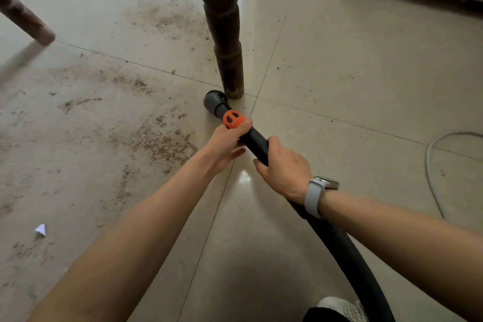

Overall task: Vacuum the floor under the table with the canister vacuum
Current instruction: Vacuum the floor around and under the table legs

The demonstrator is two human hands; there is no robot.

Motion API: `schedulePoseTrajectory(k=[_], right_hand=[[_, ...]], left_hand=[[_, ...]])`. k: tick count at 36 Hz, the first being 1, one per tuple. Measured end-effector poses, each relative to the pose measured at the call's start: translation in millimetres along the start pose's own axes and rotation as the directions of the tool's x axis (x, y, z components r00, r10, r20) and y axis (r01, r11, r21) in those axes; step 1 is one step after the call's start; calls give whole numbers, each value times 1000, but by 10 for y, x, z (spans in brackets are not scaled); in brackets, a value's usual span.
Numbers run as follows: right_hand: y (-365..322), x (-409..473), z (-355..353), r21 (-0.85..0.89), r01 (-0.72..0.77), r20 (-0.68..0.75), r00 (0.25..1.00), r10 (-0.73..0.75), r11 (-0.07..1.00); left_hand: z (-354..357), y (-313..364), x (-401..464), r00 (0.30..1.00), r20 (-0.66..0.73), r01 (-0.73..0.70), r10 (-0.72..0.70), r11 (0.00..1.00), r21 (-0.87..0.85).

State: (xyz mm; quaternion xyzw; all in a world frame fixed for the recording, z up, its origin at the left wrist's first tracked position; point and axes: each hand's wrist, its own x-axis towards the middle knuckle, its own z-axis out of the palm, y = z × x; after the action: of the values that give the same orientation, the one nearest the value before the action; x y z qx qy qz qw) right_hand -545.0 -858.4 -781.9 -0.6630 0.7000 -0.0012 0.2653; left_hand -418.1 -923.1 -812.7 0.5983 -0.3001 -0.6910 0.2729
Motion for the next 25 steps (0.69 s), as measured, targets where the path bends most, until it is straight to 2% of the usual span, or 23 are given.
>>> schedulePoseTrajectory(k=[4, 7, 11, 14, 16, 18, 21, 25], right_hand=[[-83, 83, 51, -5, -52, -54, 997, 52, 999], [-105, 140, 67, -5, -37, -79, 996, 36, 999], [-79, 292, 34, -10, -19, -122, 992, 18, 1000], [-34, 395, 16, -77, 13, -140, 990, -23, 997], [-55, 444, 23, -103, 56, -137, 988, -70, 993], [-99, 481, 37, -112, 84, -117, 988, -97, 990], [-94, 507, 11, -70, 118, -74, 990, -123, 991], [-54, 418, -109, 114, 171, 138, 973, -186, 979]], left_hand=[[32, 25, -21, 999, -41, -20, 21, 999, 43], [36, 25, -55, 998, -40, -41, 45, 995, 90], [-79, -32, -174, 991, -56, -98, 120, 947, 305], [-267, -182, -328, 988, -82, -78, 128, 890, 449], [-424, -369, -425, 988, -111, -23, 107, 812, 583], [-587, -605, -518, 987, -139, 46, 84, 679, 733], [-778, -981, -678, 983, -179, 140, 31, 495, 857], [-976, -1348, -871, 969, -231, 245, -82, 343, 907]])
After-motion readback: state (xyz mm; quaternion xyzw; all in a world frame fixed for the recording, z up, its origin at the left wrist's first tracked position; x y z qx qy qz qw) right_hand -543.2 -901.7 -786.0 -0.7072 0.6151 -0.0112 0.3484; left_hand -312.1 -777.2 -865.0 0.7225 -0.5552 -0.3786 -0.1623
